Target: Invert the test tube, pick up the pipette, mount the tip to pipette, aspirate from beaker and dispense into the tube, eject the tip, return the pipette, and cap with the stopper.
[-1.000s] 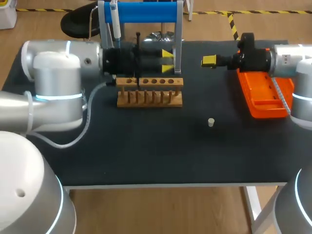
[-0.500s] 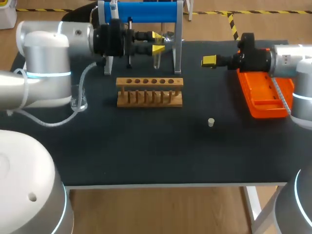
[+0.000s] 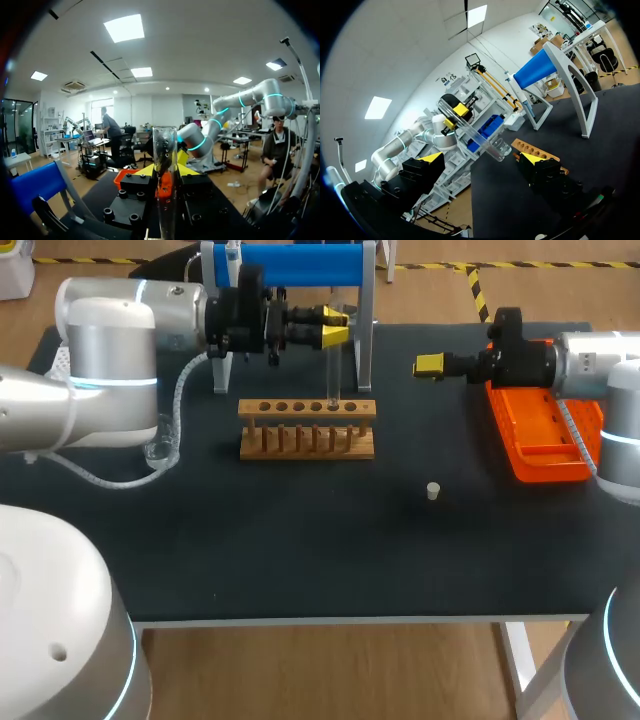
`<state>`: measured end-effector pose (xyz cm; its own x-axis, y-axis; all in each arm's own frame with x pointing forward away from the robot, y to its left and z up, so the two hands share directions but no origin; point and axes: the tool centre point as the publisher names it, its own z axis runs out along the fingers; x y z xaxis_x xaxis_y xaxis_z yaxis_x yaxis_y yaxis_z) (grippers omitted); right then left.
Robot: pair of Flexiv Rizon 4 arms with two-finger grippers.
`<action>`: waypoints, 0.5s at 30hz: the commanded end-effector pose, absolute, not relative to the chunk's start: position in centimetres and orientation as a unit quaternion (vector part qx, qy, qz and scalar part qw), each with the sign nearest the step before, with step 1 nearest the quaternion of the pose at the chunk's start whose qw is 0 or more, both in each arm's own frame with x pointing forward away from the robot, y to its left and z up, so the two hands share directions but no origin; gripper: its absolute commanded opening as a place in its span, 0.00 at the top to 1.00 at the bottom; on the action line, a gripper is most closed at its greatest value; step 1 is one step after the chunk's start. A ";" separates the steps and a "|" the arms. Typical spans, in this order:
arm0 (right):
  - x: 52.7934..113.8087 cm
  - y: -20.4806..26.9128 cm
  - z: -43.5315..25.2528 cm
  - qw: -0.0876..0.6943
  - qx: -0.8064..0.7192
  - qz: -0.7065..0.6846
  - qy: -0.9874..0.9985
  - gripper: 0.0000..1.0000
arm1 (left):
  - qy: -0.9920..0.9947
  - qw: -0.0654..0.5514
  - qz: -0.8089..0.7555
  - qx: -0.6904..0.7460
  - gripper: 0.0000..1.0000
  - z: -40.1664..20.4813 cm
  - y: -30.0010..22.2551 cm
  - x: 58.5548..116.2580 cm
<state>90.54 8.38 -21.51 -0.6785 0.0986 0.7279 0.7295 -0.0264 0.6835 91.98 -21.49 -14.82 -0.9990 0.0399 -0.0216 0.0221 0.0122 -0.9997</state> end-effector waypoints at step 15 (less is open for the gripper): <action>90.5 8.4 -21.5 0.245 -0.317 -0.642 -0.654 0.00 | -0.714 0.009 0.700 -0.024 1.00 -15.7 -20.1 94.4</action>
<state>90.55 8.40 -21.51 -0.6786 0.0987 0.7279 0.7295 -0.0259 0.6835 94.08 -20.11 -15.77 -0.9990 0.0392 -0.0232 0.0239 0.0157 -0.9996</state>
